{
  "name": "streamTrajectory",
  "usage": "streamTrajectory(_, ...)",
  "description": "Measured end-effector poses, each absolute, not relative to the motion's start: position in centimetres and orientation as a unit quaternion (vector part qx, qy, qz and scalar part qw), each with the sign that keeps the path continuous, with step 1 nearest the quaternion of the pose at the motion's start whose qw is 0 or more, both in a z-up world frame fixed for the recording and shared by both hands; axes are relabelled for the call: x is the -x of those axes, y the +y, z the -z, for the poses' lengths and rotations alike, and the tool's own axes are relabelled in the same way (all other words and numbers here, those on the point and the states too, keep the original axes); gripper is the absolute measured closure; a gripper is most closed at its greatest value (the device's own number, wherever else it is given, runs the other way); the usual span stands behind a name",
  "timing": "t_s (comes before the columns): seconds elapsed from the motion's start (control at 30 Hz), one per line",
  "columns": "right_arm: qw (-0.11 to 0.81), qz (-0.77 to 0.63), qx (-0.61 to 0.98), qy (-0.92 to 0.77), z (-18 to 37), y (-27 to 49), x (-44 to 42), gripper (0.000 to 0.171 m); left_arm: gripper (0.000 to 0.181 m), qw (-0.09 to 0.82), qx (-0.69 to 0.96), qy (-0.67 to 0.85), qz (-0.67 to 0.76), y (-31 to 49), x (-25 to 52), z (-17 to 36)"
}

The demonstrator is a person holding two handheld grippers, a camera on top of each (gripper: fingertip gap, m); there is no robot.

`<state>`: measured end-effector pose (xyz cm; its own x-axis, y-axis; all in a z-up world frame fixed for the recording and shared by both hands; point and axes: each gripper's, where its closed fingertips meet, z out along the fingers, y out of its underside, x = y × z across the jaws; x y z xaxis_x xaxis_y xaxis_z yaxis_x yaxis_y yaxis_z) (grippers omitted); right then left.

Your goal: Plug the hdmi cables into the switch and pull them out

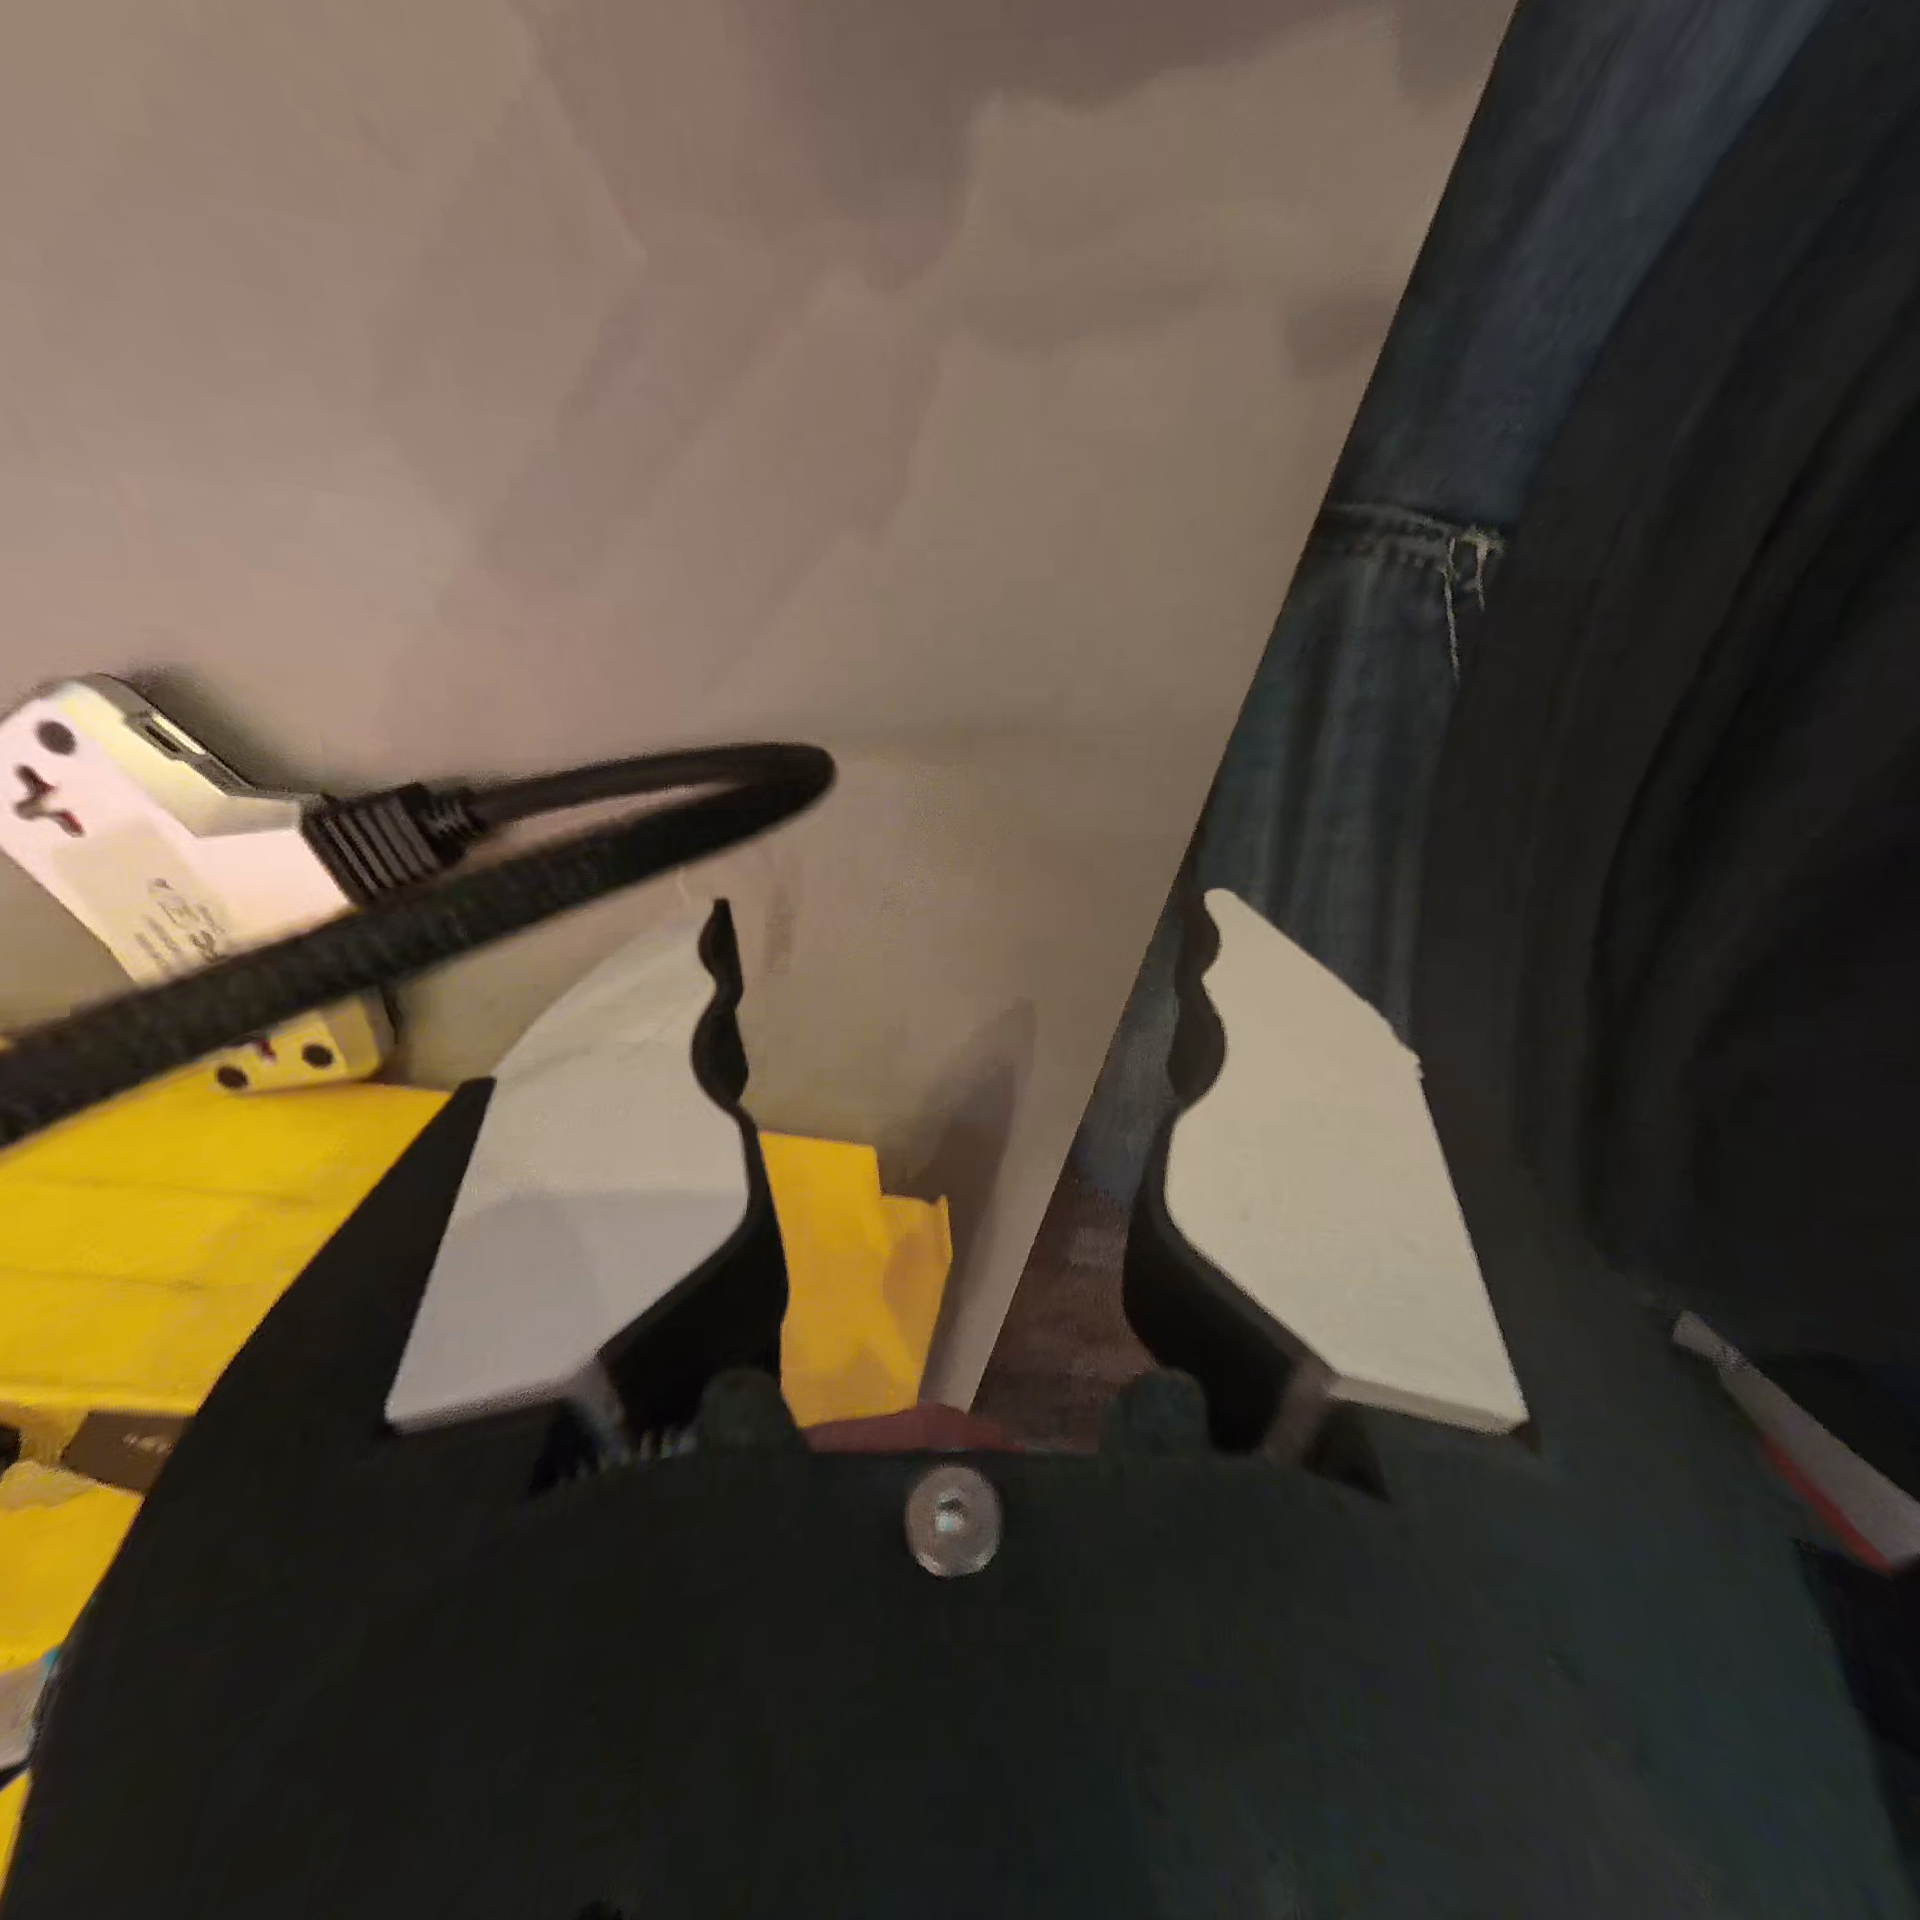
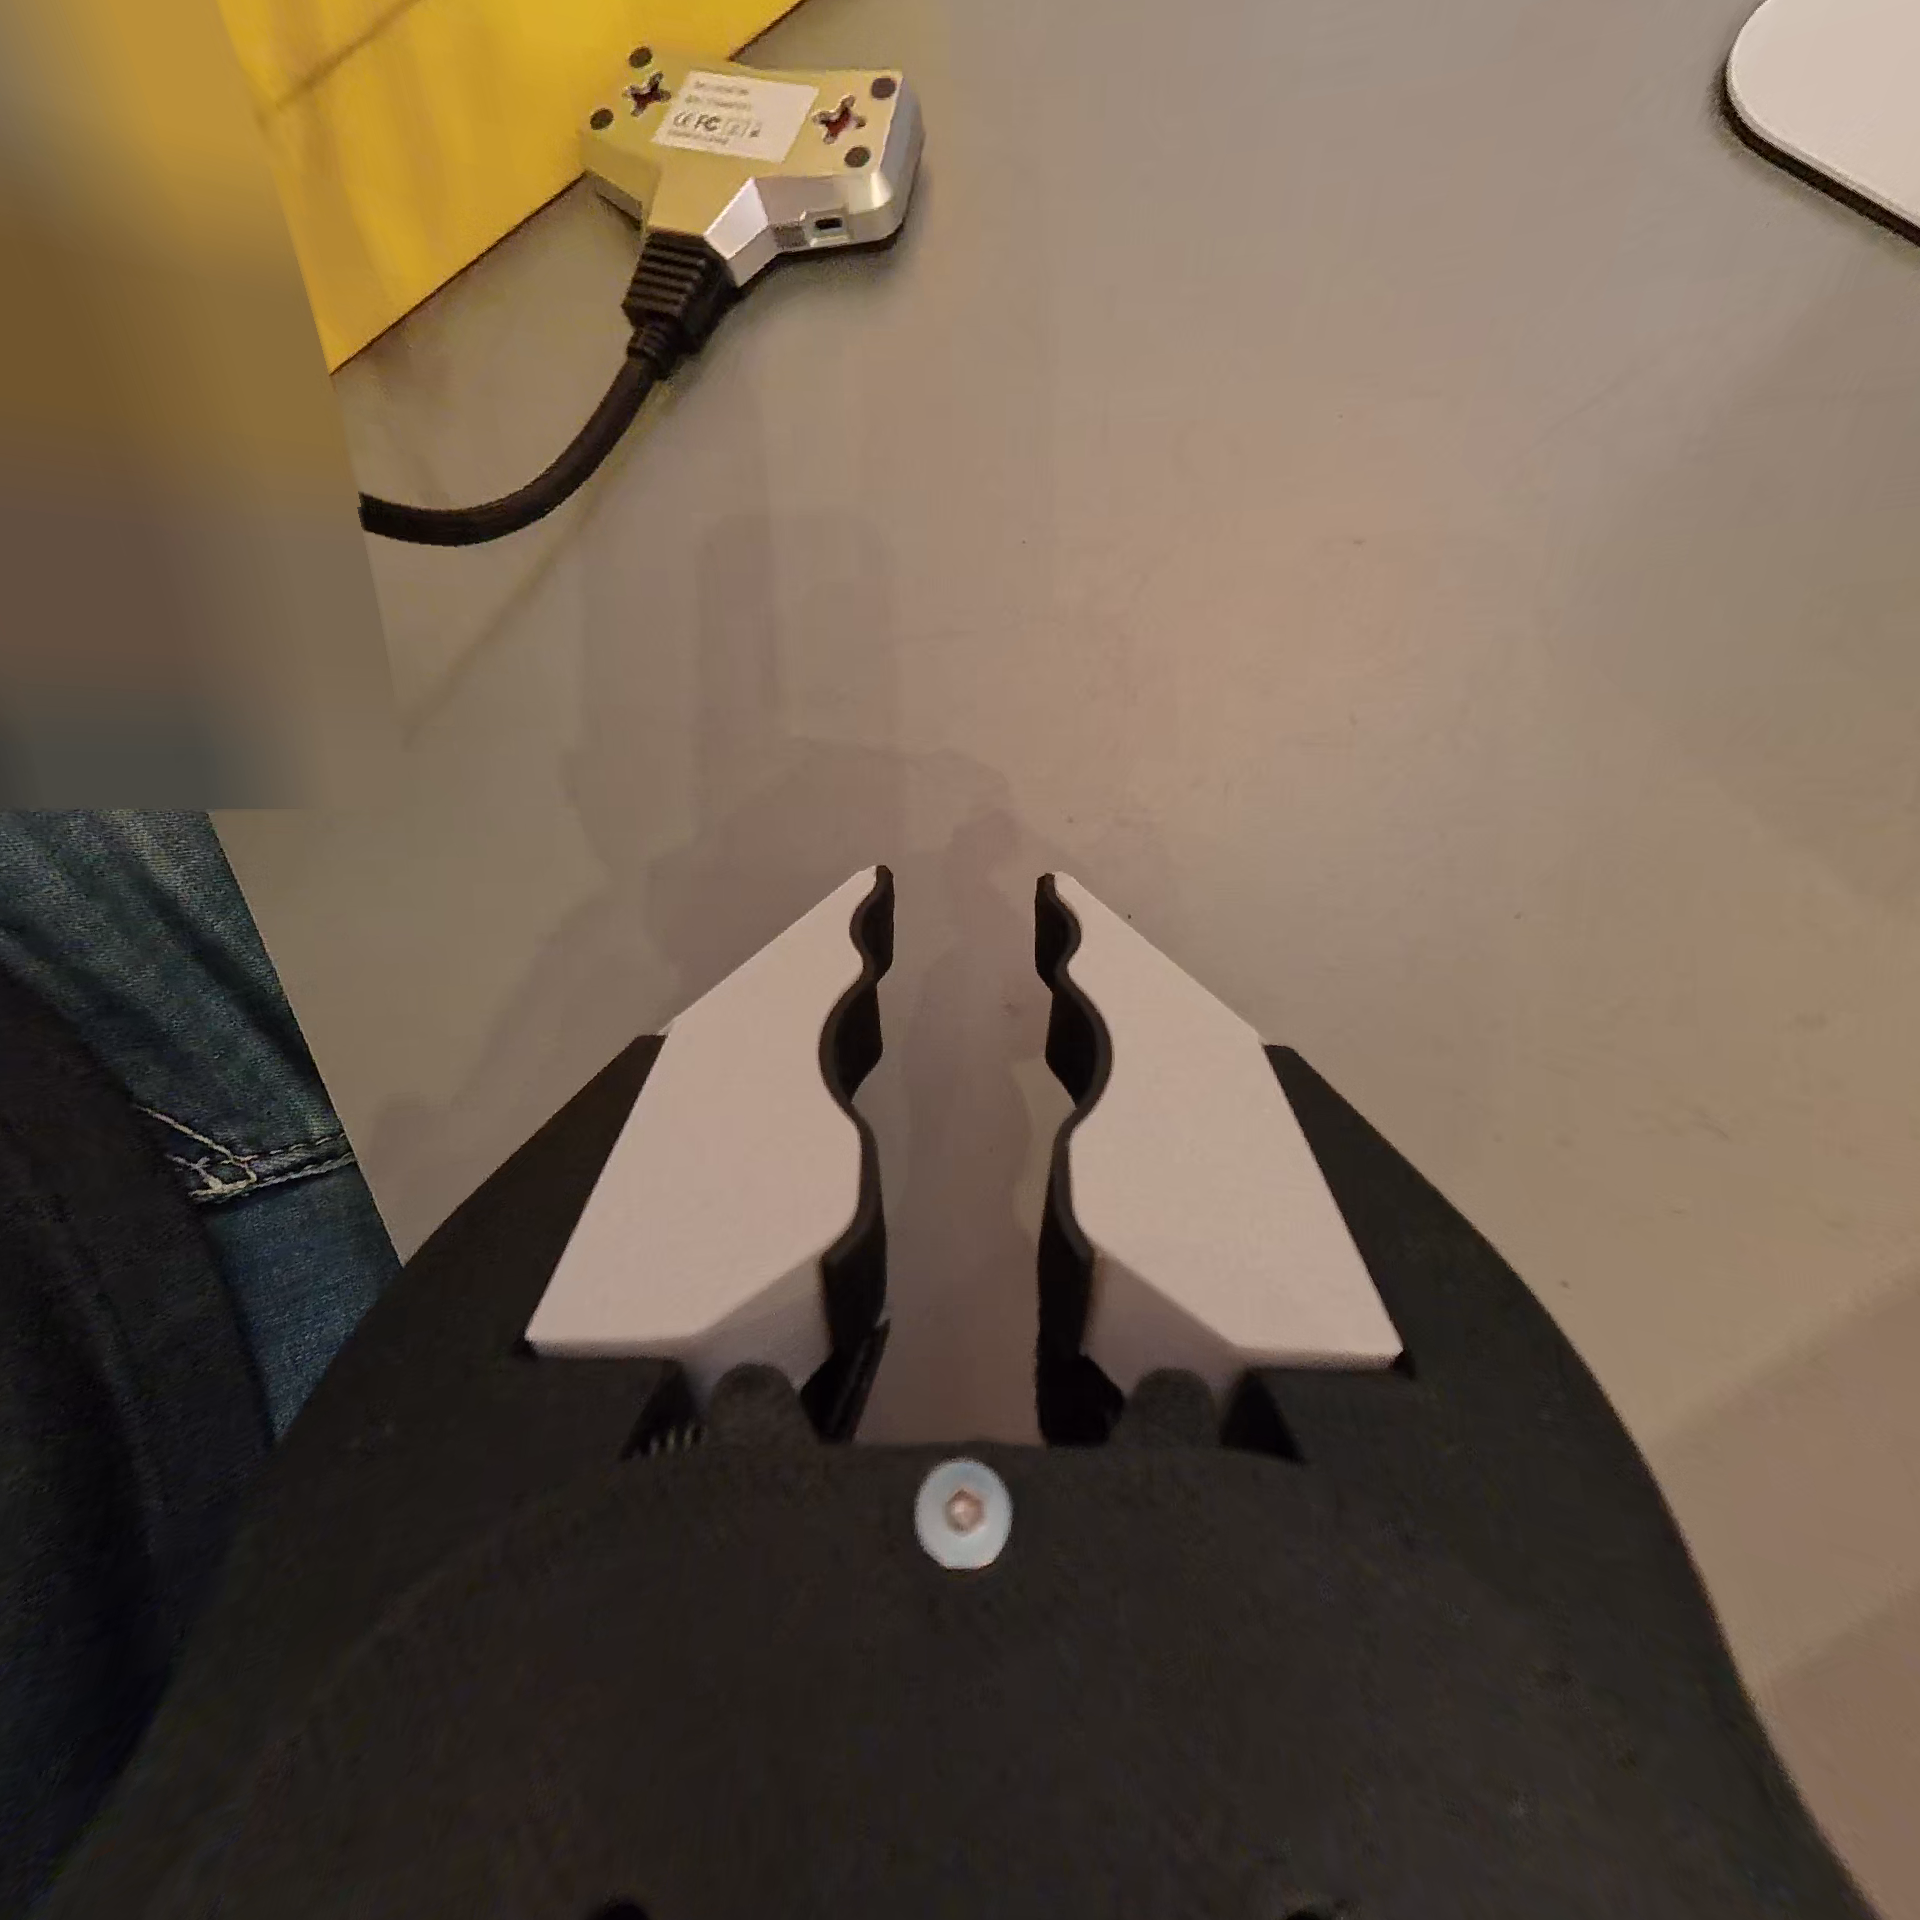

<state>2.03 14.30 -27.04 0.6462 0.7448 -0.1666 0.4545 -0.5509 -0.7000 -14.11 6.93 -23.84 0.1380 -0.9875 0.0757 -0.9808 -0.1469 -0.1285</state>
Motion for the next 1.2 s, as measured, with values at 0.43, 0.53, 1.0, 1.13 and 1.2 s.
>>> streamTrajectory(0.43, 0.315, -0.229, 0.85, -0.354, 27.1, 14.3, -1.9, 0.146, 0.117, 0.333, 0.809, 0.484, -0.009, 18.5, 22.1, 10.7)
streamTrajectory(0.53, 0.316, -0.228, 0.851, -0.354, 27.1, 14.3, -1.9, 0.146, 0.125, 0.378, 0.827, 0.413, -0.052, 22.7, 25.9, 10.6)
streamTrajectory(1.0, 0.313, -0.229, 0.851, -0.355, 27.3, 14.3, -1.8, 0.146, 0.175, 0.394, 0.855, 0.317, -0.116, 28.9, 32.9, 16.4)
streamTrajectory(1.13, 0.312, -0.228, 0.85, -0.357, 27.3, 14.2, -1.7, 0.146, 0.176, 0.443, 0.832, 0.305, -0.136, 29.0, 32.7, 13.2)
streamTrajectory(1.2, 0.313, -0.228, 0.85, -0.357, 27.3, 14.2, -1.8, 0.146, 0.176, 0.464, 0.821, 0.301, -0.144, 29.0, 32.4, 11.5)
